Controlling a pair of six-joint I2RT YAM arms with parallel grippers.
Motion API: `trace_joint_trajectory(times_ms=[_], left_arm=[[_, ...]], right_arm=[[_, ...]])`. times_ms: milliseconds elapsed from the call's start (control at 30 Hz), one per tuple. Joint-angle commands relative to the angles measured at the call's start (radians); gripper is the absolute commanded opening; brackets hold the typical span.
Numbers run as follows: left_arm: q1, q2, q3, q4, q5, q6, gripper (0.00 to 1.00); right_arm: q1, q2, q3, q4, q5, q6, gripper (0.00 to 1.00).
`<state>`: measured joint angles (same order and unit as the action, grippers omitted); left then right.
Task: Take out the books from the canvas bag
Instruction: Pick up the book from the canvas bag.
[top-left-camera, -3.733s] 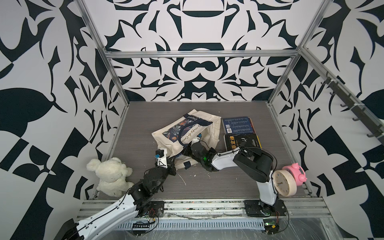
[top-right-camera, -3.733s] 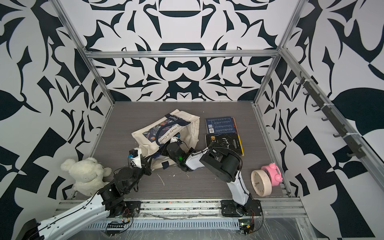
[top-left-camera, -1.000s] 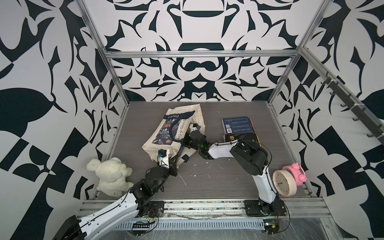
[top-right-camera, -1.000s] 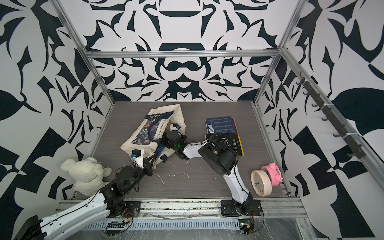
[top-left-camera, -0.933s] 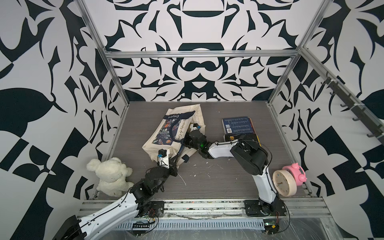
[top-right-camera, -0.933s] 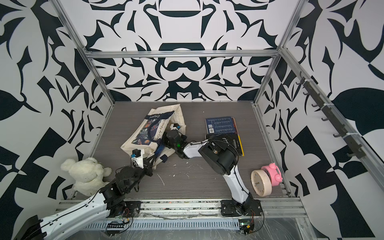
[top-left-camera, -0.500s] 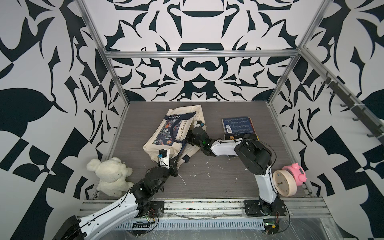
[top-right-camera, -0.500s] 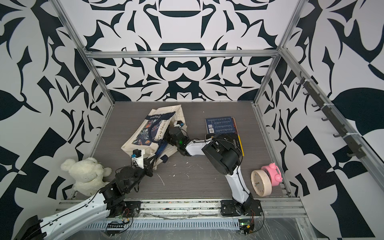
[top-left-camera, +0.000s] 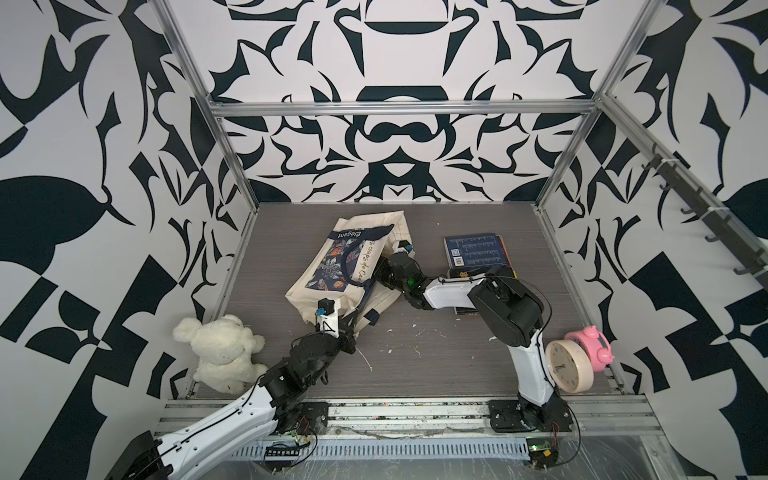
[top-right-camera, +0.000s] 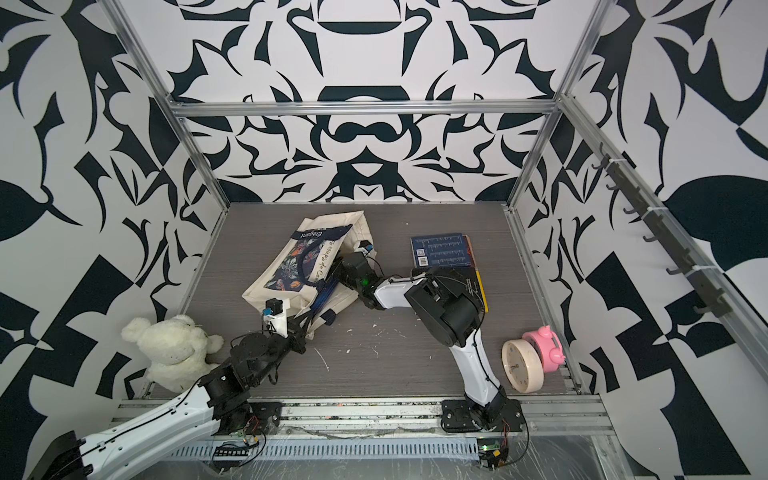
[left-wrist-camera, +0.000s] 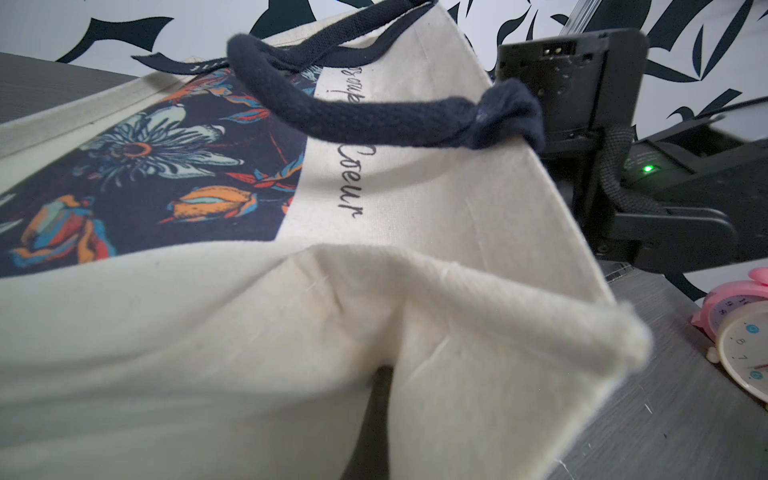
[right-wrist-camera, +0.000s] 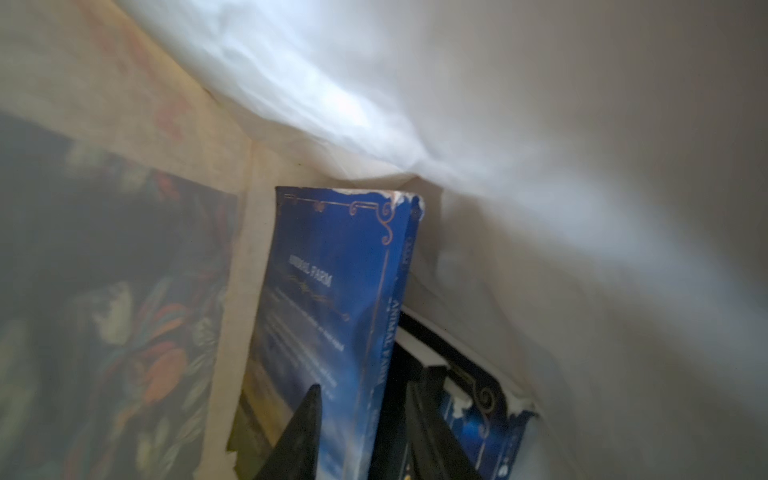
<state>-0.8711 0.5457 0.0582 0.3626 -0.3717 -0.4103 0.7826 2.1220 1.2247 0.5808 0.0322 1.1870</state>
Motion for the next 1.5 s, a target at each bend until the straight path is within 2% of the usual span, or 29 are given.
trace_joint_trajectory(times_ms=[0,400,700,1133,1267,1467], left_arm=[[-0.011,-0.009,0.01,0.091,0.053,0.01,0.0],[-0.011,0.015,0.014,0.107,0.064,0.01,0.0],[-0.012,0.045,0.02,0.125,0.071,0.015,0.0],[-0.012,0.039,0.017,0.123,0.066,0.018,0.0],[-0.012,0.03,0.015,0.119,0.063,0.018,0.0],[-0.011,0.023,0.015,0.116,0.062,0.017,0.0]], right_arm=[[-0.013,0.006,0.044,0.034,0.032,-0.045,0.39],[-0.033,0.138,0.136,0.212,-0.006,-0.13,0.45],[-0.031,0.116,0.098,0.363,-0.084,-0.131,0.4],[0.073,0.009,0.049,0.308,-0.093,-0.156,0.38],[0.12,0.016,0.062,0.272,-0.087,-0.18,0.38],[0.13,0.054,0.088,0.218,-0.031,-0.156,0.37]])
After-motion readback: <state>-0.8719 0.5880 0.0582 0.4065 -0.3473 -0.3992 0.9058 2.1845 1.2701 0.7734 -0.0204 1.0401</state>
